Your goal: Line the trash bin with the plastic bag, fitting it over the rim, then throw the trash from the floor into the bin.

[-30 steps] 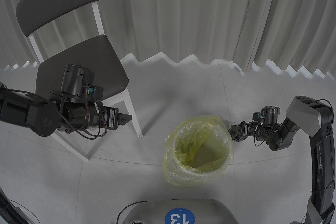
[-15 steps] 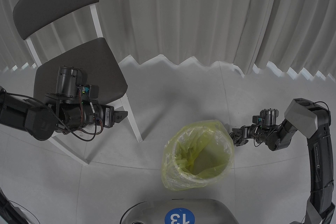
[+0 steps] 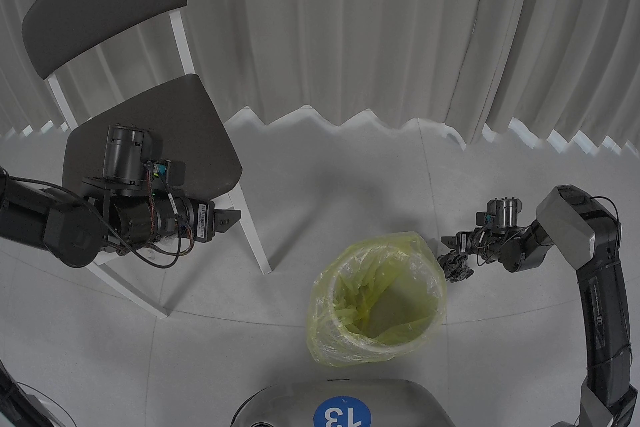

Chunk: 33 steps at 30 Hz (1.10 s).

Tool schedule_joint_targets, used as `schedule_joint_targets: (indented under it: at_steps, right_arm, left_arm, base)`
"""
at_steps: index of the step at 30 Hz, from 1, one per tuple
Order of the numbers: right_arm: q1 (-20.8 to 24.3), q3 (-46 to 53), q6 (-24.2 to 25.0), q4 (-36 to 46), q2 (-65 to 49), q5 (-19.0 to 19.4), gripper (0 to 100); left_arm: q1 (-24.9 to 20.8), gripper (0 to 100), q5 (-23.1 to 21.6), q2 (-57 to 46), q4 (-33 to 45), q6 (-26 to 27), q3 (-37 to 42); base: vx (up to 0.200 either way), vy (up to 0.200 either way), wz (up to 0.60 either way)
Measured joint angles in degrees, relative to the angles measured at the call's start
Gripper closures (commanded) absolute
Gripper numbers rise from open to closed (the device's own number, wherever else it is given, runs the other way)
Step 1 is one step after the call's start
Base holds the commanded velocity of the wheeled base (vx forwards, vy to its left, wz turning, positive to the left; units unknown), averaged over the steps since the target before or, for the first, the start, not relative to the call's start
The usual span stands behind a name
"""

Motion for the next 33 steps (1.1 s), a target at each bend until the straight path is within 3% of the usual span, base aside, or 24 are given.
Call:
schedule_joint_targets:
  at_steps: [23, 24, 33]
  right_arm:
    - [0.11, -7.01, 0.93, 8.08, 3.33, -1.78, 0]
    - [0.11, -7.01, 0.93, 8.22, 3.35, -1.78, 100]
    - [0.15, -7.23, 0.93, 10.87, 3.17, -1.83, 100]
  left_arm:
    - [-0.22, 0, 0.44, 0.12, -1.97, 0.06, 0.79]
    - [-0.22, 0, 0.41, 0.12, -1.93, 0.06, 0.83]
    - [-0.3, 0, 0.44, -0.02, -2.55, 0.04, 1.32]
  base:
    - [0.0, 0.0, 0.0]
    - [0.0, 0.0, 0.0]
    - [0.0, 0.0, 0.0]
